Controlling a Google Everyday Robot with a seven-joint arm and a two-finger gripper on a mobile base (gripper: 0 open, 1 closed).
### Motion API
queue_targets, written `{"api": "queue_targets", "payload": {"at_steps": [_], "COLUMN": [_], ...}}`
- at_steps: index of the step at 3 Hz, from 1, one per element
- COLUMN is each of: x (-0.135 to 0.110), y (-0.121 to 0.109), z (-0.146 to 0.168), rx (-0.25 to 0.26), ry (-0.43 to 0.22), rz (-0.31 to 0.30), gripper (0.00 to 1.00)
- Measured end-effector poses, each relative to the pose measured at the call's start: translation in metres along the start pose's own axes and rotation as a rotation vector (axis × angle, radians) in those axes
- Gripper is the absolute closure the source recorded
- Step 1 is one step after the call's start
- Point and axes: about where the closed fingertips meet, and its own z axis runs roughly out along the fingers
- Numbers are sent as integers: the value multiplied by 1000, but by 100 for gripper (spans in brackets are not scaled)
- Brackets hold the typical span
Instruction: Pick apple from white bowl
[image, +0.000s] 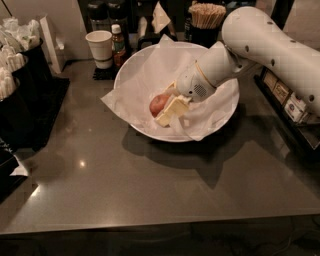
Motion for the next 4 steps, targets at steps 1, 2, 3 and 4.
{"api": "queue_targets", "payload": {"at_steps": [1,2,3,4], "x": [-12,-25,-35,-35], "y": [5,10,22,22], "z": [-38,-78,-119,-119], "rx": [37,69,72,72], "ry": [-42,-94,-183,-183], "rz": [-41,-92,-136,-136], "gripper": [100,100,100,100]}}
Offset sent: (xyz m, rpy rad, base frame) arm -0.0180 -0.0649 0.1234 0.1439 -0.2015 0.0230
